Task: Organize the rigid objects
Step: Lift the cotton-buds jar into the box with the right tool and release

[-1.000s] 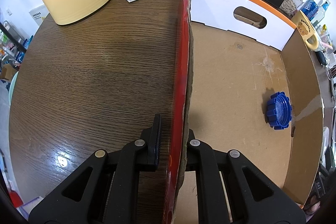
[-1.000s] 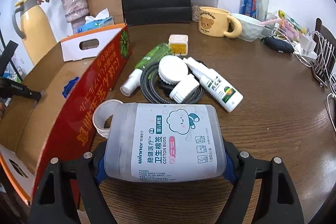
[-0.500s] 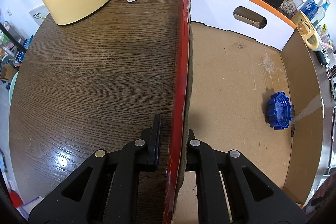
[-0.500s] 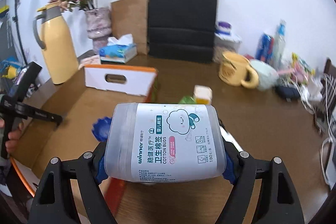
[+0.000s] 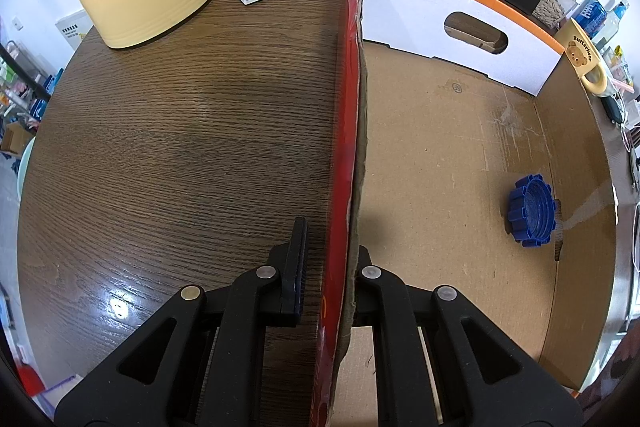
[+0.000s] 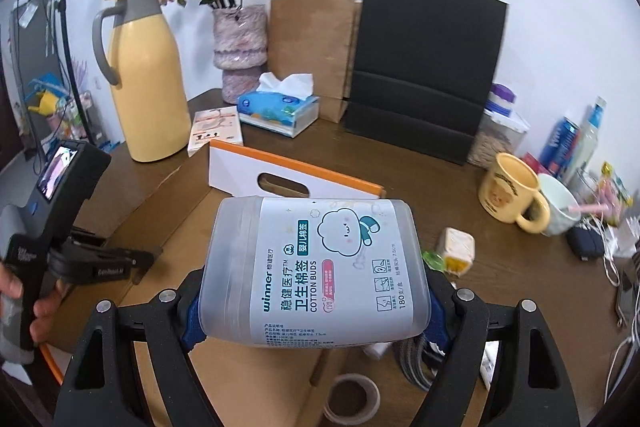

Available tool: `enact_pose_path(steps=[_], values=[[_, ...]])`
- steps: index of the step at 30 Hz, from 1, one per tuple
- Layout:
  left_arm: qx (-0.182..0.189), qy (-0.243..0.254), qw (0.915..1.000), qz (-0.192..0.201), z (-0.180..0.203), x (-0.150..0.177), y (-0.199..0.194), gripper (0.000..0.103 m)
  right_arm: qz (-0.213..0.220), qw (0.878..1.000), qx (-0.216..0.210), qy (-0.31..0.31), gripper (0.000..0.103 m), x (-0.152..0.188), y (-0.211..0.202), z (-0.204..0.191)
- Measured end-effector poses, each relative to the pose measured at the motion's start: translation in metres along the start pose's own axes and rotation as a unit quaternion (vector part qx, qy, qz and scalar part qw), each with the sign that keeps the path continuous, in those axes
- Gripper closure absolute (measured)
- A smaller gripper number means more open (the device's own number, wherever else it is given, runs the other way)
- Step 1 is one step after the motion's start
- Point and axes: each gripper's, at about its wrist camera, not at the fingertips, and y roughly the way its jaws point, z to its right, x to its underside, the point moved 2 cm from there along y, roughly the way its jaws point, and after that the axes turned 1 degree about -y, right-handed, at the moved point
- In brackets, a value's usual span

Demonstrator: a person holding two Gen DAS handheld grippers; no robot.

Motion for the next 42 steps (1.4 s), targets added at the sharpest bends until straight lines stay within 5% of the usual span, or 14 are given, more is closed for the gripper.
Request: enact_pose_path(steps=[21,42], values=[[0.000,0.000,1.0000,0.000,0.000,0.000,0.000,0.096,-0.079,0.995,0.024,-0.056,0.017,-0.007,0.059,-0.025],[0.000,0.000,1.0000,0.000,0.001,0.000,0.000,0.096,-0.095,0.993,0.034,-0.066,0.013,-0.006,0.068,-0.026]])
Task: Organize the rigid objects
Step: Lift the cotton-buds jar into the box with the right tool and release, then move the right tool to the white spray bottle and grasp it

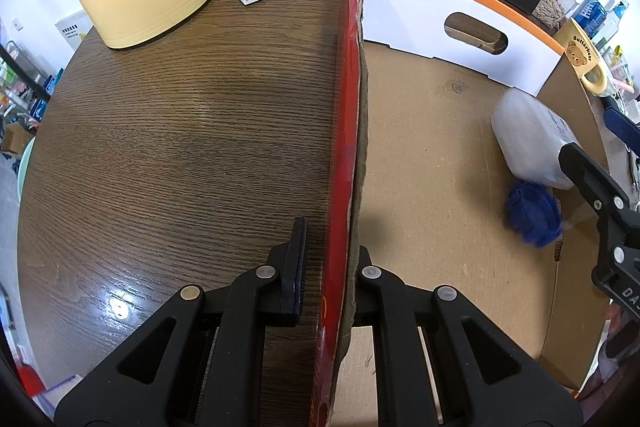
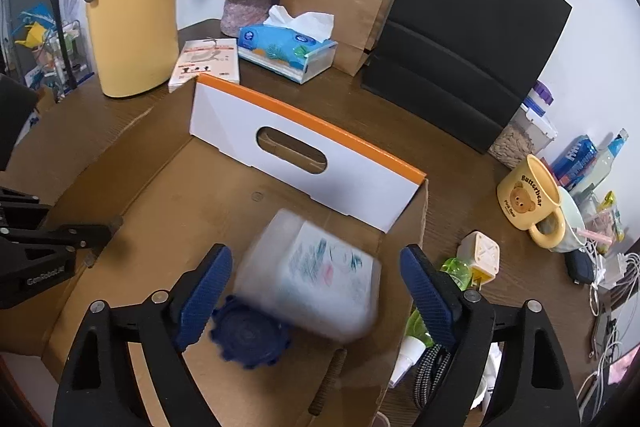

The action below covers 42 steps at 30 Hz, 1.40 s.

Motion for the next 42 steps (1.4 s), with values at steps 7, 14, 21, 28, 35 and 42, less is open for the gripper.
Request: enact_pose_path(steps=[7,14,21,28,35,42], values=[[0.000,0.000,1.0000,0.000,0.000,0.000,0.000,0.096,0.011,1.000,0.002,0.002,0.013,0.000,-0.006,0.001],[0.000,0.000,1.0000,0.000,0.000,0.000,0.000,0.096,0.016,1.000,0.003,0.006,0.013,0.000,-0.009,0.004],[0.000,0.000,1.0000,0.000,0.000,0.000,0.000,0.096,0.033,0.999,0.004,0.018,0.013,0.003,-0.020,0.014],[0.000,0.000,1.0000,0.000,0.000,0.000,0.000,0.096,0.059,0.997,0.016,0.048,0.013,0.013,-0.040,0.037],[0.000,0.001,1.0000,0.000,0.001,0.000,0.000,0.096,0.078,0.991,0.040,0.099,0.013,0.035,-0.060,0.076],[0.000,0.000,1.0000,0.000,0.001,0.000,0.000,0.096,0.053,0.986,0.070,0.145,0.013,0.071,-0.054,0.114]])
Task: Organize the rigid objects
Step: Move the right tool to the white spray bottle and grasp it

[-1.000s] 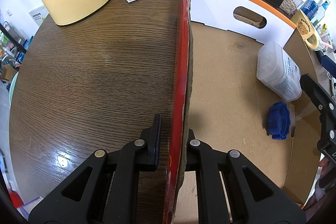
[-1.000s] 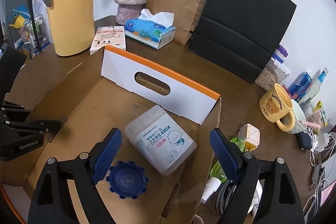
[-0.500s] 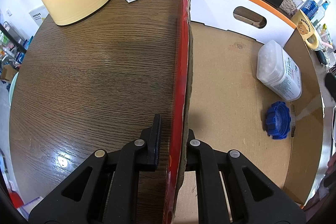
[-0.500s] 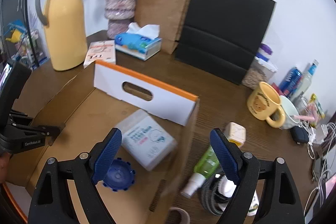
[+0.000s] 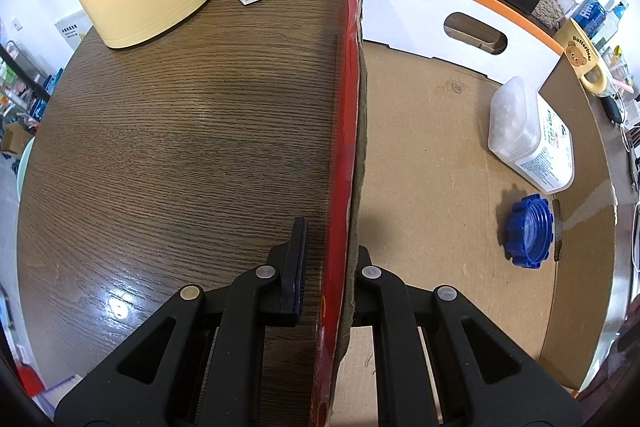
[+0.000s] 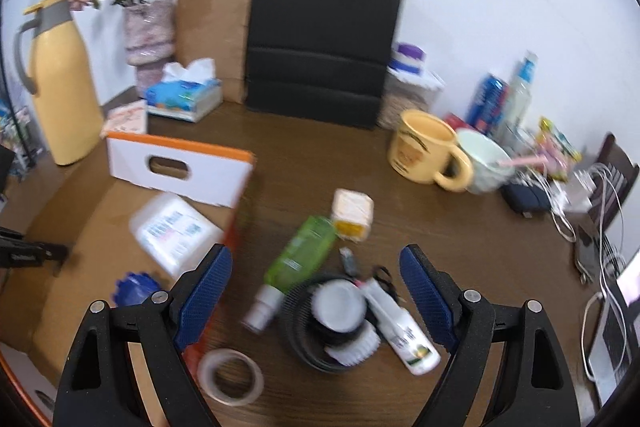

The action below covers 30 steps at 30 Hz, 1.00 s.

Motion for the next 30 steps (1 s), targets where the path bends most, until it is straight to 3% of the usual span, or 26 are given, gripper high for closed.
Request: enact_pose_path(steps=[17,30], values=[[0.001,0.000,1.0000,0.000,0.000,0.001,0.000,0.096,-0.030,0.996,0.017,0.076,0.013,0.060,0.018,0.053],[0.001,-0.001,1.0000,0.000,0.000,0.000,0.000,0.096,-0.024,0.993,-0.004,0.115,0.013,0.072,0.031,0.073]])
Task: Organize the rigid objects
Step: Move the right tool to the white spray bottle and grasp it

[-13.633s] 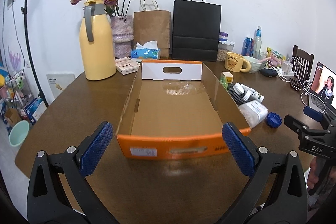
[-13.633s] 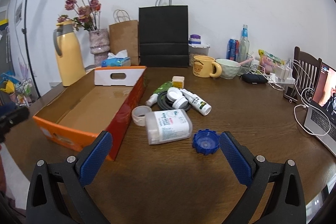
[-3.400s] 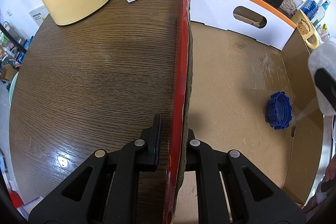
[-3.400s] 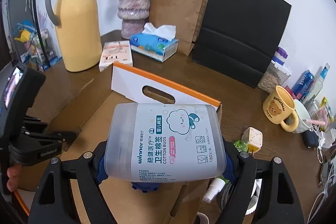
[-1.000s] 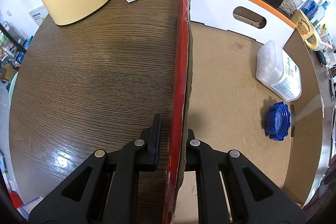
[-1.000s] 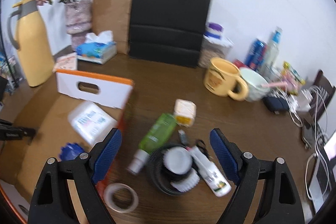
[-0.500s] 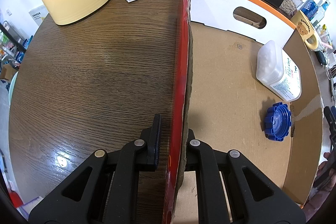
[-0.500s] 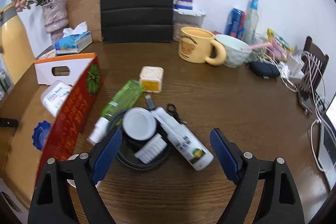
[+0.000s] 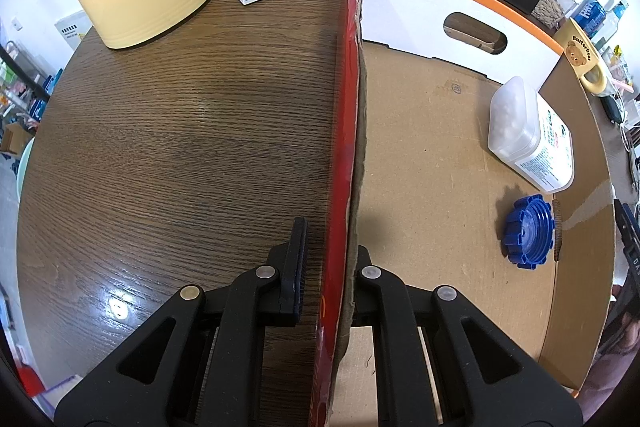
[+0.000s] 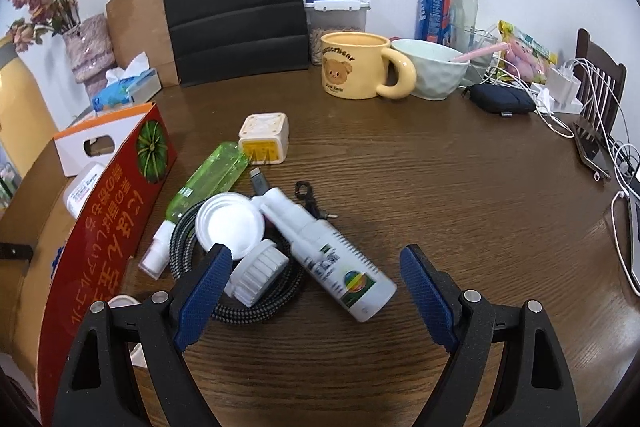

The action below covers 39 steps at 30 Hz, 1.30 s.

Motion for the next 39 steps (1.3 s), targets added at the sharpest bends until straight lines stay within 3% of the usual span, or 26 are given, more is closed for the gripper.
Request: enact_pose_path(steps=[19,23,30,34,36,38,39], values=[[-0.001,0.000,1.0000,0.000,0.000,0.000,0.000,0.096,0.015,0.998,-0.009,0.058,0.013,-0.001,-0.002,0.044],[-0.001,0.001,1.0000,0.000,0.000,0.000,0.000,0.096,-0.006,0.999,0.009,0.038,0.013,0.000,0.008,0.040],[-0.001,0.000,1.0000,0.000,0.000,0.000,0.000,0.096,-0.035,0.999,0.013,-0.020,0.013,-0.001,0.028,0.020],[-0.001,0.000,1.0000,0.000,0.000,0.000,0.000,0.096,-0.037,0.999,0.008,-0.023,0.013,-0.005,0.033,0.018],[-0.001,0.000,1.0000,0.000,0.000,0.000,0.000,0.096,-0.037,0.999,0.000,-0.022,0.019,-0.006,0.035,0.017],[-0.001,0.001,1.0000,0.000,0.001,0.000,0.000,0.096,-0.033,0.999,-0.023,-0.021,0.044,-0.007,0.034,0.015],[-0.001,0.001,1.0000,0.000,0.001,0.000,0.000,0.096,-0.032,0.999,-0.026,-0.022,0.048,-0.007,0.033,0.014]])
